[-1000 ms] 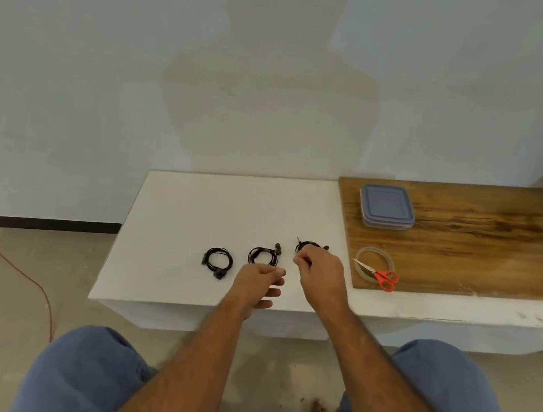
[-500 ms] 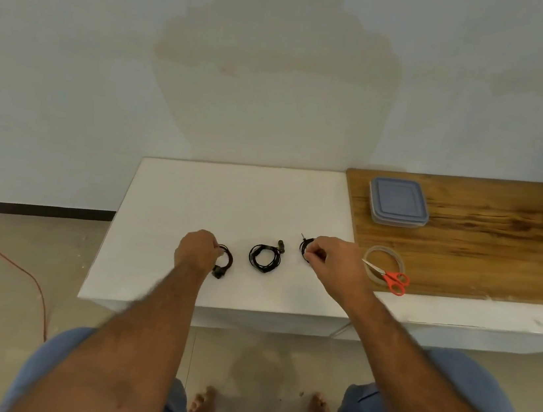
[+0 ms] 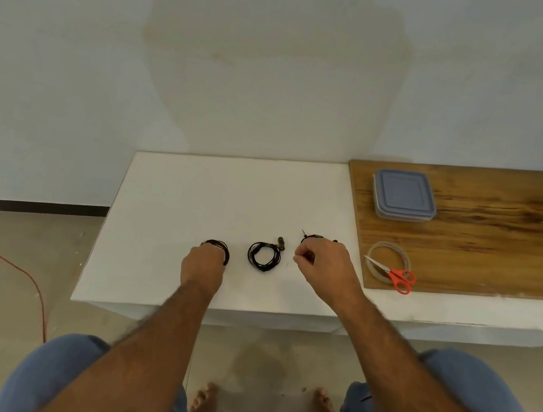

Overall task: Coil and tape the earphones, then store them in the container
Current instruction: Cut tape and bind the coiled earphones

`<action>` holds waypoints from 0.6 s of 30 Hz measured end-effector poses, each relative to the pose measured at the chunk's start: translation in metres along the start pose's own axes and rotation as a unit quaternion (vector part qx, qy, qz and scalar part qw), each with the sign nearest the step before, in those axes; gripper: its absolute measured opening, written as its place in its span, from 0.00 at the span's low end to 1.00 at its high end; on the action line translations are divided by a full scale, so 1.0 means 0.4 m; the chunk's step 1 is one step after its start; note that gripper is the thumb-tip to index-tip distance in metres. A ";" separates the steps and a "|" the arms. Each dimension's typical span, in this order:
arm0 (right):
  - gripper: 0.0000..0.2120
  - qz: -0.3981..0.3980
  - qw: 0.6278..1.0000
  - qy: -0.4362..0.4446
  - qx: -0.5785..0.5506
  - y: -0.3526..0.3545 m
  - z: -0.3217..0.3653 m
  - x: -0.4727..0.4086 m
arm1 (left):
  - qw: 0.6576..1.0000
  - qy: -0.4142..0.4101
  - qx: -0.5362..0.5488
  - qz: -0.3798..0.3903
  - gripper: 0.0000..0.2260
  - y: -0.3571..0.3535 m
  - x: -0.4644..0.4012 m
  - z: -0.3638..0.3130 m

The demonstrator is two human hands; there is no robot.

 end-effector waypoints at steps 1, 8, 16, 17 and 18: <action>0.04 0.001 1.000 -0.001 0.001 0.002 0.001 0.001 | 1.000 -0.002 -0.013 -0.006 0.06 -0.001 0.000 -0.002; 0.04 -0.001 1.000 -0.006 -0.010 0.024 0.028 0.009 | 0.992 -0.054 -0.110 -0.022 0.10 -0.022 0.019 -0.005; 0.04 -0.021 0.995 -0.019 -0.095 0.037 0.086 0.014 | 0.996 -0.049 0.078 0.005 0.10 0.038 0.058 0.040; 0.04 -0.025 0.994 -0.021 -0.107 0.038 0.096 0.014 | 0.991 -0.054 0.118 0.023 0.09 0.050 0.062 0.043; 0.04 -0.029 0.992 -0.021 -0.119 0.042 0.107 0.015 | 0.985 -0.065 0.153 0.046 0.08 0.063 0.067 0.044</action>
Point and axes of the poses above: each hand's wrist, its own x-axis away from the middle knuckle, its own y-axis out of the back of the hand, z = x × y, the point moved 5 cm from there along -x, towards the middle knuckle, and after that the axes turned 13 degrees about -x, right-handed, at the moved point
